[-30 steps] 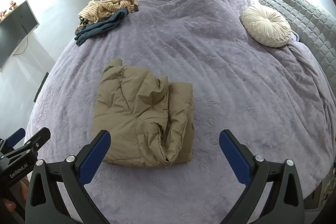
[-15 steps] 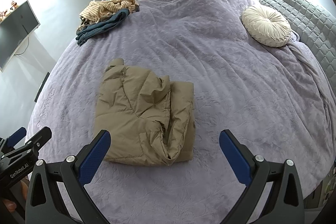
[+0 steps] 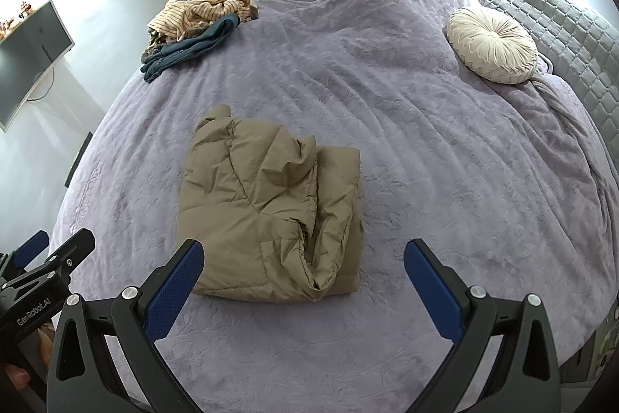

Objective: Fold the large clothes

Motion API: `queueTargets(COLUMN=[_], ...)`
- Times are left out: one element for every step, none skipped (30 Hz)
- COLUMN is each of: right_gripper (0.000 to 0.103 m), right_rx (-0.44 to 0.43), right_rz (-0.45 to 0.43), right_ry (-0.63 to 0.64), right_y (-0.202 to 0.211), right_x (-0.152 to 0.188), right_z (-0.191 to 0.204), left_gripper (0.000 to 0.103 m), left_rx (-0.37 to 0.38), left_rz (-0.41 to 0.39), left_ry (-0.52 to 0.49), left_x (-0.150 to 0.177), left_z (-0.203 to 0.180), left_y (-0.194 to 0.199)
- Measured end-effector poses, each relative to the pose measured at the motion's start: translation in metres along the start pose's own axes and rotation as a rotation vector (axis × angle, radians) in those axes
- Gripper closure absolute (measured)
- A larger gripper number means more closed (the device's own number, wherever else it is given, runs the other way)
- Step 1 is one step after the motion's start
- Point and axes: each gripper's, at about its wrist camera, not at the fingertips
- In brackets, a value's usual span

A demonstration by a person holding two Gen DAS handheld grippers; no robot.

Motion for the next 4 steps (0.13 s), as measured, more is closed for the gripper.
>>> queueTargets(right_gripper=[0.000,0.000,0.000,0.000], right_rx=[0.000,0.000,0.000,-0.001], right_rz=[0.000,0.000,0.000,0.000], right_ry=[0.000,0.000,0.000,0.001], right_y=[0.0000,0.0000,-0.0001,-0.0002], right_x=[0.0000,0.0001,0.0002,-0.0003], right_z=[-0.0001,0.0003,0.0008,-0.0005], left_gripper=[0.000,0.000,0.000,0.000], left_rx=[0.001,0.002,0.004,0.007], left_rz=[0.003,0.006,0.009,0.012], left_ry=[0.002,0.005,0.008,0.010], left_x=[0.0000,-0.0002,-0.0001,-0.0004], left_z=[0.0002,0.0007,0.0011,0.0016], left_y=[0.0001,-0.0009,-0.0012,-0.0020])
Point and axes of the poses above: each gripper's, at about its wrist camera, not at the fingertips, and y roughly against the way its jaws point, z to its left, x to its underside, and after that the axes turned 9 degrees about -z, right-handed
